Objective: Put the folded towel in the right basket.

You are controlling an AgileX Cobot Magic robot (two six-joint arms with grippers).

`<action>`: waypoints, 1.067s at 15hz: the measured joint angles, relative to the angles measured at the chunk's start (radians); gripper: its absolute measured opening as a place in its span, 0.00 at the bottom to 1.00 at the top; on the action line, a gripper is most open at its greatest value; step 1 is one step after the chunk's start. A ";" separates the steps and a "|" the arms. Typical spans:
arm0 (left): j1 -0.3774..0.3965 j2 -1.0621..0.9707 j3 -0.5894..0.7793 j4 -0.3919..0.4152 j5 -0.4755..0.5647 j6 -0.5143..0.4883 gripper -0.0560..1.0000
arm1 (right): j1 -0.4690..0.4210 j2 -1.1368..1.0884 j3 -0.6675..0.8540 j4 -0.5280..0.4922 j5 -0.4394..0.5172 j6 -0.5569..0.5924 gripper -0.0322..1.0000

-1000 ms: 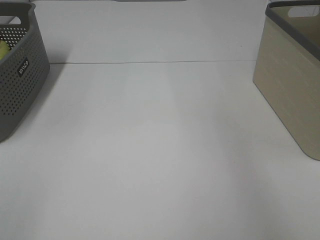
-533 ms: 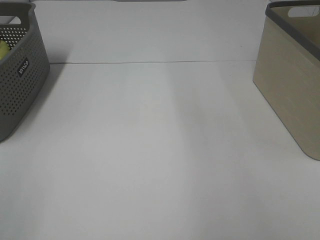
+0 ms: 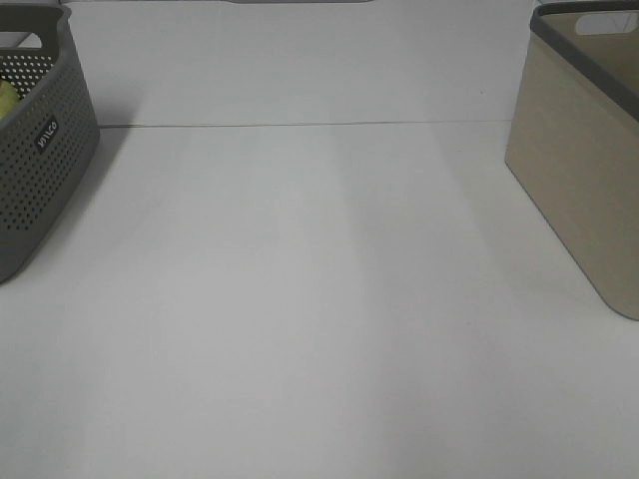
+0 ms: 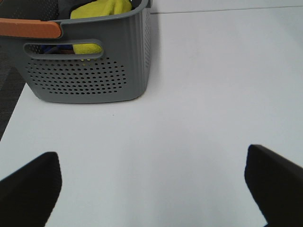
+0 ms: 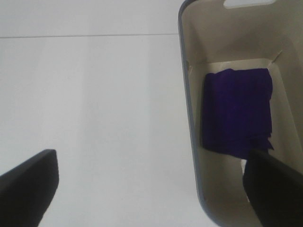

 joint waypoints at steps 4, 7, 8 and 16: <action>0.000 0.000 0.000 0.000 0.000 0.000 0.99 | 0.000 -0.541 0.440 0.023 -0.009 -0.001 0.97; 0.000 0.000 0.000 0.000 0.000 0.000 0.99 | 0.000 -0.836 0.594 0.028 -0.012 -0.004 0.97; 0.000 0.000 0.000 0.000 0.000 0.000 0.99 | 0.000 -0.929 0.640 0.028 -0.019 -0.006 0.97; 0.000 0.000 0.000 0.000 0.000 0.000 0.99 | 0.000 -1.284 1.092 0.000 -0.150 -0.103 0.97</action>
